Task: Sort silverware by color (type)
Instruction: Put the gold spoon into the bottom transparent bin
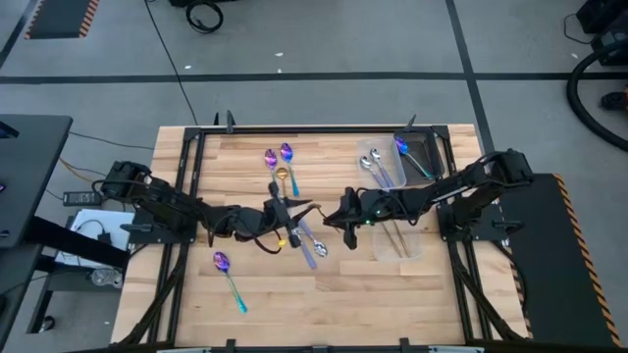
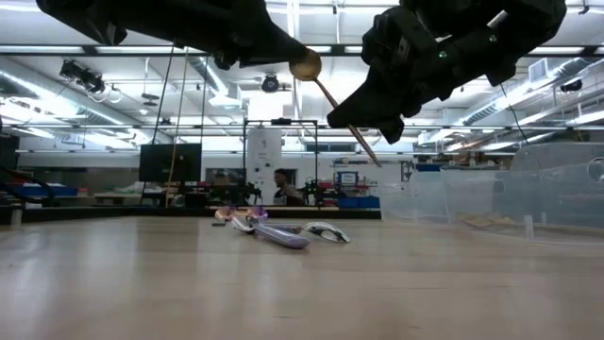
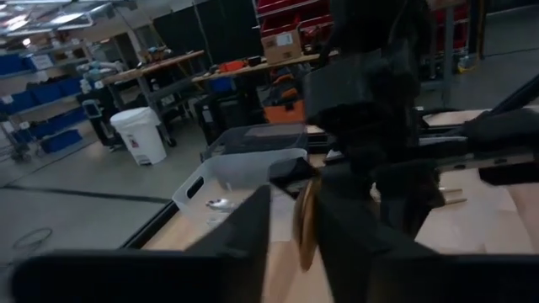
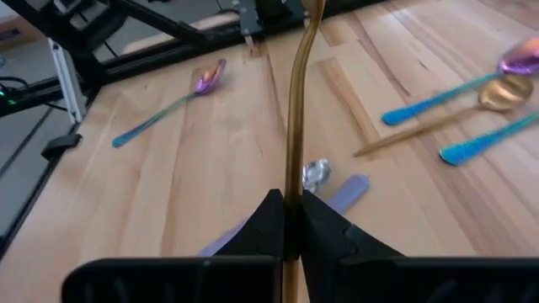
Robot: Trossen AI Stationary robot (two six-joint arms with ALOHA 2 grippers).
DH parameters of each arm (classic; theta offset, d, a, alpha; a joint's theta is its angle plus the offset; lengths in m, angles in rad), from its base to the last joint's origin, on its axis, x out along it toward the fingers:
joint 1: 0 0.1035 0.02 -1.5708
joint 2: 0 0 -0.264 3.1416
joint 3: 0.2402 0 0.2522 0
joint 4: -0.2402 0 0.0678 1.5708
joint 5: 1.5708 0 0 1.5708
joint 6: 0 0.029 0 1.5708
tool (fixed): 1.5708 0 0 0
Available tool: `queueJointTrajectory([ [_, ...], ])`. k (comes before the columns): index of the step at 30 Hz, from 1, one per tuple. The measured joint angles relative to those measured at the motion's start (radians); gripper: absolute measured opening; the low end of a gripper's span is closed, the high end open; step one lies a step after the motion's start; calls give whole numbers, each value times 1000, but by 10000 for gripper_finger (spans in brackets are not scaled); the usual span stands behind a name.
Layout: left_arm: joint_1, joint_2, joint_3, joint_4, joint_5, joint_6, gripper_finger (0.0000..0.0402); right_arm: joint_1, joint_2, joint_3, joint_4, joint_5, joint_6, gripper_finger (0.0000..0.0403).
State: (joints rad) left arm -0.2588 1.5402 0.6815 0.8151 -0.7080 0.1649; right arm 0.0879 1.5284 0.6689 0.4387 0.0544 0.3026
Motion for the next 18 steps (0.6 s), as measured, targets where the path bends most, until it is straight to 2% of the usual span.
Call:
queueJointTrajectory([
  [4,0,0,0,-10,-10,-56,171,0,-64,0,-86,0,19,22],
  [8,-3,0,0,-114,-12,-193,210,6,-137,0,-213,40,33,22],
  [15,-3,0,0,-362,-11,-491,207,10,-249,0,-505,104,107,26],
  [18,-3,0,0,-432,38,-582,200,10,-300,0,-626,110,150,29],
])
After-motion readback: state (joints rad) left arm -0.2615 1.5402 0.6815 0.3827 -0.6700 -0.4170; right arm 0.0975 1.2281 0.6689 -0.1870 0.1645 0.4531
